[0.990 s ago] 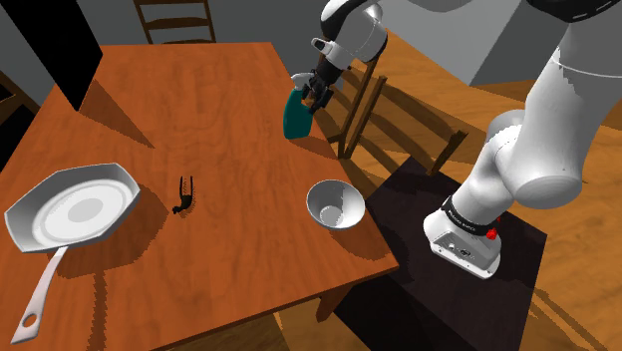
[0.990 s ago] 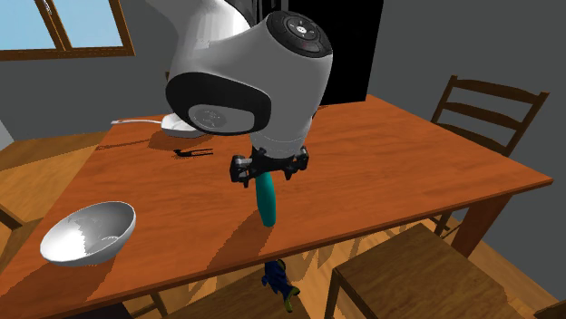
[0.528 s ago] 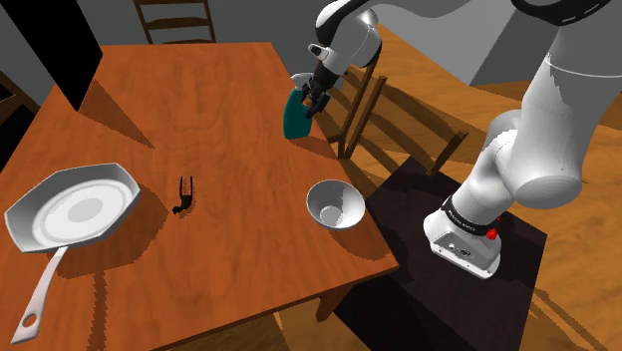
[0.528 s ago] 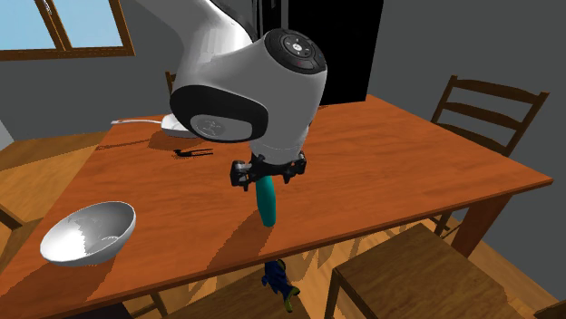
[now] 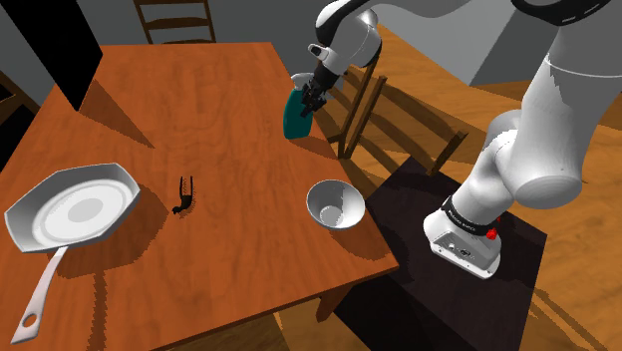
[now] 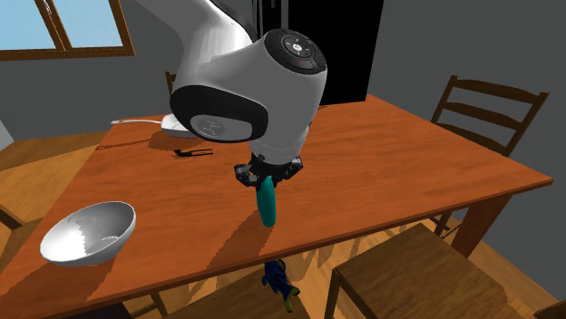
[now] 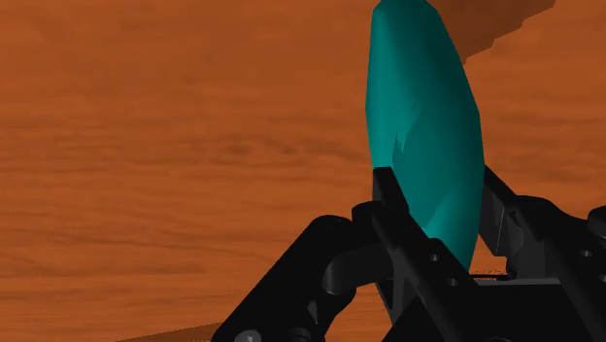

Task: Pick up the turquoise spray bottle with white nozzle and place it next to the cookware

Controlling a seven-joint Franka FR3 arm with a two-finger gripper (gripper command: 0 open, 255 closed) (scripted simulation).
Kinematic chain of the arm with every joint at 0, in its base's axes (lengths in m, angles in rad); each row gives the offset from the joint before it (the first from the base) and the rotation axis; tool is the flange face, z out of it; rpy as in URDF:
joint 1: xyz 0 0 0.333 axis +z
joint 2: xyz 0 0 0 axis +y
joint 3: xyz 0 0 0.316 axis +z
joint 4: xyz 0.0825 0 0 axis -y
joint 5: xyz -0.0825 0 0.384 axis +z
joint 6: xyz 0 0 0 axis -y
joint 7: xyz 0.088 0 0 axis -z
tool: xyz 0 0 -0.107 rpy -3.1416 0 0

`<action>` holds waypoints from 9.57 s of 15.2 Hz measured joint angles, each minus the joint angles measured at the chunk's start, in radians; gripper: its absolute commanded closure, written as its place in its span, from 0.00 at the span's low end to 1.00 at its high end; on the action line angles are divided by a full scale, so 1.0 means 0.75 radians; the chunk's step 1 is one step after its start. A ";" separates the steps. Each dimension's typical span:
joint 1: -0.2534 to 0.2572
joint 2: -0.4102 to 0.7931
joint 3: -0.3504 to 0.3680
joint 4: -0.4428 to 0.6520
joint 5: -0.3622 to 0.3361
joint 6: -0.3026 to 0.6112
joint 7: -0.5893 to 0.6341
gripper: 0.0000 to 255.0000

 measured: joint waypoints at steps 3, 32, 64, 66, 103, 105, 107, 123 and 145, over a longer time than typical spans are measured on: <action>0.000 0.000 0.000 0.000 0.000 0.000 0.000 1.00; 0.039 -0.319 -0.060 0.111 -0.451 -0.226 0.435 1.00; 0.026 -0.433 -0.050 0.543 -0.662 -0.677 0.750 1.00; 0.033 -0.427 -0.042 0.570 -0.663 -0.691 0.772 1.00; 0.349 0.213 0.283 1.171 -0.611 -0.436 1.408 1.00; 0.353 0.211 0.285 1.130 -0.605 -0.399 1.395 1.00; 0.357 0.206 0.288 1.089 -0.600 -0.364 1.382 1.00; 0.365 0.236 0.320 0.854 -0.520 -0.115 1.264 1.00; 0.323 0.380 0.407 0.697 -0.345 0.160 1.064 1.00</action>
